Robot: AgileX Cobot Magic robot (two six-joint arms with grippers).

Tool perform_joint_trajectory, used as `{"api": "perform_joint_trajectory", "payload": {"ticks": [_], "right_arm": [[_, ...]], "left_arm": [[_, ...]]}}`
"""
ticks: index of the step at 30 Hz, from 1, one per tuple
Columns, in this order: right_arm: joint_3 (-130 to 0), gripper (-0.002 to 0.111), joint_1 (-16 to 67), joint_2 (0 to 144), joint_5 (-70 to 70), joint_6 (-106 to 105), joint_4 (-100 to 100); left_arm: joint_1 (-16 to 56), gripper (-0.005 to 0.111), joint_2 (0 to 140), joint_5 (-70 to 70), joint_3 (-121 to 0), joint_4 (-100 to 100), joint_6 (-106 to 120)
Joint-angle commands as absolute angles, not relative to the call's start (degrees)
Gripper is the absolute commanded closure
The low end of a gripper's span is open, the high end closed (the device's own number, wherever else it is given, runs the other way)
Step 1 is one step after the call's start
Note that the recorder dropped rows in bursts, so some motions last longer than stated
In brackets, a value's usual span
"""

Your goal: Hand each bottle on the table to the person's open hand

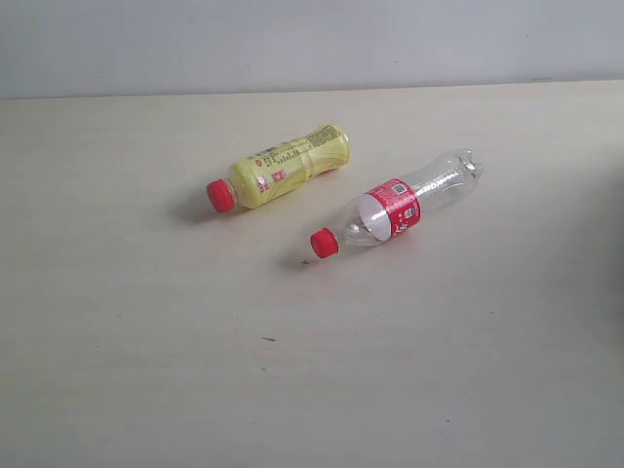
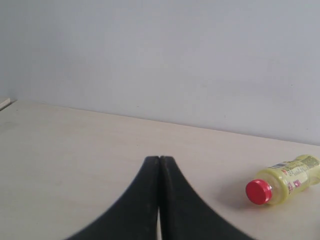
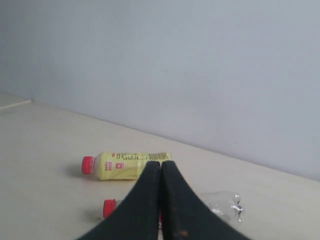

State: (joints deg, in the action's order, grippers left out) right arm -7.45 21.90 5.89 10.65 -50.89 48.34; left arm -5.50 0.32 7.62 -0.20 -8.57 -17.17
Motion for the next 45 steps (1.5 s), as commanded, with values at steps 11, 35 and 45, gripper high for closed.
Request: {"api": "perform_joint_trajectory", "payload": {"ticks": [11,35,45], "right_arm": [[-5.8,0.108,22.01,5.42,12.92,-50.85,49.7],[-5.8,0.108,22.01,5.42,14.06,-50.85,49.7],[-5.8,0.108,22.01,5.42,14.06,-50.85,49.7]], "left_arm": [[-5.23,0.107,0.0,7.57,0.0,-8.8,-17.05],[-5.23,0.107,0.0,7.57,0.0,-8.8,-17.05],[-5.23,0.107,0.0,7.57,0.0,-8.8,-17.05]]}}
